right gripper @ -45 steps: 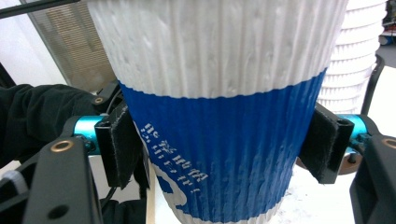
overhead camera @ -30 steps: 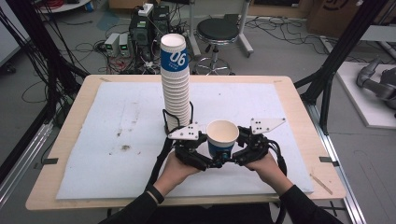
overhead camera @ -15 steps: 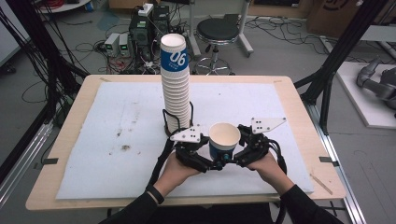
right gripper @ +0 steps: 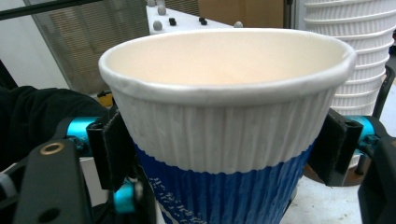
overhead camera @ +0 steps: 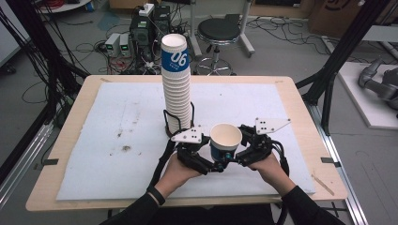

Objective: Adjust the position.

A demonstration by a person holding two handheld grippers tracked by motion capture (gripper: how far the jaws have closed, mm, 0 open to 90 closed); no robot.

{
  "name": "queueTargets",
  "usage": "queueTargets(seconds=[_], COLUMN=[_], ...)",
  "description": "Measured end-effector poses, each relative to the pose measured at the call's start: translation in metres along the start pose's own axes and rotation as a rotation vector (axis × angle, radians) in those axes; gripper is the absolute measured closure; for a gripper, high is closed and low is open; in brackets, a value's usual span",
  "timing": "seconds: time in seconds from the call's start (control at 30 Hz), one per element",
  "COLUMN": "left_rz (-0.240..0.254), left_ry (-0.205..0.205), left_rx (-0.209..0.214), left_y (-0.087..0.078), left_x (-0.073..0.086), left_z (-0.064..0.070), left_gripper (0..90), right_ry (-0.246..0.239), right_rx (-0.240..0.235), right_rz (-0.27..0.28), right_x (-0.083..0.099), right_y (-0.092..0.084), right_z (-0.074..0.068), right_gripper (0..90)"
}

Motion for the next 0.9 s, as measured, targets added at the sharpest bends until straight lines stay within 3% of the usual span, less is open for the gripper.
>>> queueTargets(seconds=[0.33,0.47,0.9], left_rz=[0.054,0.048,0.02], left_ry=[-0.004,0.003,0.015], left_rx=[0.016,0.013,0.018], left_y=[-0.0028,-0.003,-0.0008], left_x=[-0.0078,-0.0071,-0.0034], left_z=[0.0031,0.003,0.0032], left_gripper=[19.6,26.4,26.9], right_ry=[-0.002,-0.003,0.011], right_rx=[-0.005,-0.009,-0.023], right_rz=[-0.013,-0.014,-0.003], right_x=[0.004,0.0045,0.0006], right_y=[0.0043,0.0051,0.003], right_z=[-0.0027,-0.004,-0.0054], right_gripper=[22.4,22.5,17.3])
Point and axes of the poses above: each handheld gripper's, and its own axes: y roughly forward along the jaws, x roughly out of its underside, z roughly to its right, the point moved 9 cm from there along y, roughly forward along the jaws, and after that the axes turned 13 degrees about x, right-handed, at the moved point
